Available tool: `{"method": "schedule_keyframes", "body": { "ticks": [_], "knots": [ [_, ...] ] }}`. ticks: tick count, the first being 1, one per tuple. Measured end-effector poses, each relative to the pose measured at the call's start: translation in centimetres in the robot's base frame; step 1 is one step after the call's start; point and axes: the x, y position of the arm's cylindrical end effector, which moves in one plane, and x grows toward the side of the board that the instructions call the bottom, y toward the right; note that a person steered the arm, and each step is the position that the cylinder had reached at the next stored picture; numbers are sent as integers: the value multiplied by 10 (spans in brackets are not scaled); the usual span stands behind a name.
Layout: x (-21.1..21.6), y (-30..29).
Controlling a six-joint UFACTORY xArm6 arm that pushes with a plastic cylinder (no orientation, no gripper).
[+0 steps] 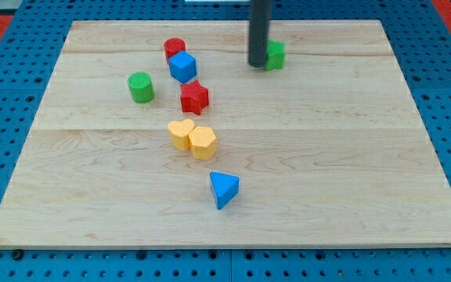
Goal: Push the blue cube and the red circle towards top center of the board
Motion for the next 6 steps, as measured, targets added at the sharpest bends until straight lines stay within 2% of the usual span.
{"method": "schedule_keyframes", "body": {
  "ticks": [1, 2, 3, 4, 5, 6],
  "knots": [
    [-6, 42],
    [-43, 53],
    [-36, 54],
    [5, 5],
    [33, -70],
    [47, -139]
  ]
}}
